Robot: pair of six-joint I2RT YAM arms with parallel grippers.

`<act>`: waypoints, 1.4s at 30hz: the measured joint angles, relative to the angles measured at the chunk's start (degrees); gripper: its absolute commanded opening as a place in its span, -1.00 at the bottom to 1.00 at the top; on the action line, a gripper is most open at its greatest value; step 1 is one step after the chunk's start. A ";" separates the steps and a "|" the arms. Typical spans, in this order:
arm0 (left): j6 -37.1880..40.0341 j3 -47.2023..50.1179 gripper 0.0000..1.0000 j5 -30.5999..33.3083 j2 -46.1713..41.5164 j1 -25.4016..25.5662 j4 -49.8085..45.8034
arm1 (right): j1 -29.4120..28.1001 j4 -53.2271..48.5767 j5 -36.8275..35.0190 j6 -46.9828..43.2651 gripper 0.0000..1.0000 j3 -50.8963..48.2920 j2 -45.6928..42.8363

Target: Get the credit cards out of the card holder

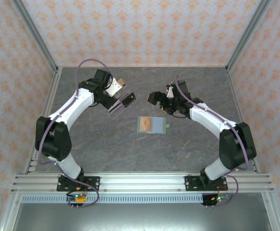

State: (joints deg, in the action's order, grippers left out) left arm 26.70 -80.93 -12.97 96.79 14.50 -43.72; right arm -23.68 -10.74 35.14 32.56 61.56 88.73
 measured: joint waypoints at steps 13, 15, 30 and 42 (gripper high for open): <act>3.04 -0.76 -1.00 1.88 6.10 -1.46 -0.46 | 0.00 -0.48 1.07 1.27 0.90 0.92 0.02; 3.45 -0.87 -1.00 1.84 6.47 -1.75 -0.50 | 0.00 -0.46 1.31 1.44 0.90 1.25 0.04; 4.85 -1.97 -0.82 0.37 6.64 -2.27 -0.66 | 0.00 -0.46 2.38 2.12 0.89 2.19 2.21; 4.68 -1.97 -0.60 1.38 7.58 -2.29 -0.57 | 0.00 -0.46 2.78 2.29 0.88 2.21 2.80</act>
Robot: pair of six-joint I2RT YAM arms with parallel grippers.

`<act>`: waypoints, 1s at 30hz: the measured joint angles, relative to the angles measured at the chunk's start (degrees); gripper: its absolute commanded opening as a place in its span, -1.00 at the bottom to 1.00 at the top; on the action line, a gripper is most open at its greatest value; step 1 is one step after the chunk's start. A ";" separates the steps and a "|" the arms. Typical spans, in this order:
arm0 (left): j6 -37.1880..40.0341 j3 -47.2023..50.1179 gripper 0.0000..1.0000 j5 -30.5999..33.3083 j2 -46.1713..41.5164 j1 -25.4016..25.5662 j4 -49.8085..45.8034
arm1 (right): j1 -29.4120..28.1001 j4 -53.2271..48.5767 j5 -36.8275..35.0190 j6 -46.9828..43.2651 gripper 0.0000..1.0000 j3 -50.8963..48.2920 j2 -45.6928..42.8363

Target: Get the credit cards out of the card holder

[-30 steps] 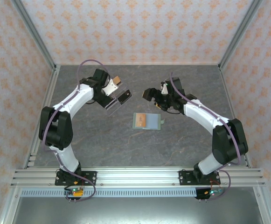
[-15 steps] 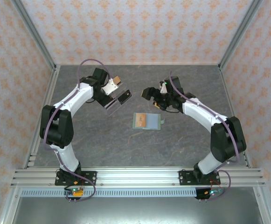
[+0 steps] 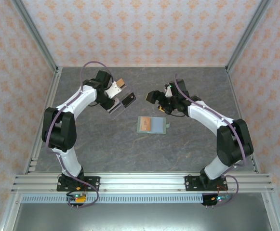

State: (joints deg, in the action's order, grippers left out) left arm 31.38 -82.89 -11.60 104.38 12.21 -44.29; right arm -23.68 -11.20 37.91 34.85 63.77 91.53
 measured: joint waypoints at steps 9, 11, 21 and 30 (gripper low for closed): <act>-5.57 2.08 -0.14 -2.89 -6.99 0.00 2.99 | -0.44 -3.02 -2.08 -1.60 0.81 0.39 0.00; -9.25 4.02 0.02 -3.41 -11.91 0.00 5.88 | -1.51 -5.66 -4.74 -2.95 0.76 1.36 0.07; -31.34 14.40 0.51 1.90 -23.54 0.11 15.87 | -7.69 -13.46 -11.80 -7.10 0.08 3.96 5.25; -46.23 20.83 0.66 5.05 -24.37 4.07 16.87 | -7.78 -11.80 -7.82 -6.12 -0.30 2.91 9.55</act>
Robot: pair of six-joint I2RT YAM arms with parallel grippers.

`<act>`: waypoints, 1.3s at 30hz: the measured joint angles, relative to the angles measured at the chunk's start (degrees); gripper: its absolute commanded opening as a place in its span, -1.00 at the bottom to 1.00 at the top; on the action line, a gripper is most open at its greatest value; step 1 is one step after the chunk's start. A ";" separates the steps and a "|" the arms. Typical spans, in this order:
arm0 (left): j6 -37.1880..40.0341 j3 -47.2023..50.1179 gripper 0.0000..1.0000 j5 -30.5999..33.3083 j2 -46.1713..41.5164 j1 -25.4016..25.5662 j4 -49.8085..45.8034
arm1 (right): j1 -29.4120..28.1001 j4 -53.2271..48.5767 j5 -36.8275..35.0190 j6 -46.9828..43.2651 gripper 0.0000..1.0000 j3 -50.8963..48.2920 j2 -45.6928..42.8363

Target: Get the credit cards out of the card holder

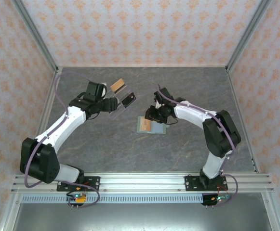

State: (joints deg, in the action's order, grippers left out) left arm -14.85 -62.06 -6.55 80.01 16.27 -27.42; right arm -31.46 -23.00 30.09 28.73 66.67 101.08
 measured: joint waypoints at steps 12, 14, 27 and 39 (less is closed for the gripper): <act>-12.50 -0.02 0.64 -0.55 4.81 6.69 1.11 | 2.25 5.11 4.79 1.22 -0.45 -3.98 3.63; -14.01 -0.02 0.57 -0.63 6.58 8.11 1.11 | 2.73 5.68 5.38 1.18 -0.47 -4.68 3.67; -26.03 -0.13 -0.15 -5.70 17.33 15.91 9.22 | 4.07 10.47 7.82 1.01 -0.57 -8.13 3.69; -31.82 -4.61 -0.43 -10.01 25.99 16.39 10.80 | 4.63 14.38 9.84 1.03 -0.61 -10.34 3.43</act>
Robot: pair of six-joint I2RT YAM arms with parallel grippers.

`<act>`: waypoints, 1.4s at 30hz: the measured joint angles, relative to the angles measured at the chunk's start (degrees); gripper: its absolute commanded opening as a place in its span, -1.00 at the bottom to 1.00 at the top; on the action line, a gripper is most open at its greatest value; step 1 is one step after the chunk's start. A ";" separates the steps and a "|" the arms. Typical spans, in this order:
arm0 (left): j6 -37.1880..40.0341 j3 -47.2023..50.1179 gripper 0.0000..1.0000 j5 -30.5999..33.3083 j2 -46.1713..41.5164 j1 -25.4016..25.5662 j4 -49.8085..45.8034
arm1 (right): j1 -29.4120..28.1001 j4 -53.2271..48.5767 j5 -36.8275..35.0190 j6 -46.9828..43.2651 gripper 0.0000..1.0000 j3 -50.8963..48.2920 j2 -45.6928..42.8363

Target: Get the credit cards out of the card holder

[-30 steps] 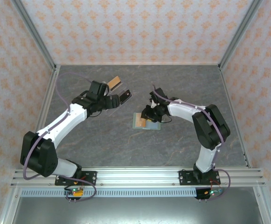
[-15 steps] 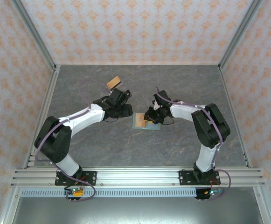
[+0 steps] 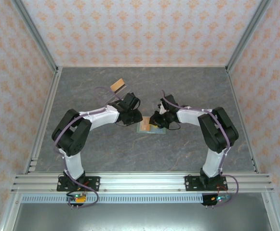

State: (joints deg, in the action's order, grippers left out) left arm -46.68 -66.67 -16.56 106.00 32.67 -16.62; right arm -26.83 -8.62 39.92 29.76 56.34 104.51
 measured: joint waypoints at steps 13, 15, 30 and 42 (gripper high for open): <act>-1.38 -2.64 -0.60 -1.09 3.98 1.20 0.13 | 0.00 2.36 1.51 0.04 -0.61 -1.60 -0.85; -1.49 -2.67 -0.63 -1.09 4.44 1.20 0.20 | 0.00 2.69 1.55 0.04 -0.61 -2.10 -1.29; -3.28 -2.71 -0.75 -0.79 4.66 1.20 0.15 | 0.00 3.96 2.60 0.66 -0.61 -2.43 -1.60; -4.46 -2.71 -0.84 -0.70 4.70 1.20 0.17 | 0.00 4.15 3.39 1.27 -0.72 -2.45 -1.05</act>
State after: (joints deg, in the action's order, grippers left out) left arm -51.13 -69.38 -17.26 110.69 33.87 -16.45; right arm -26.83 -4.47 43.31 31.03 53.89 103.46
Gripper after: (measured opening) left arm 0.089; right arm 0.146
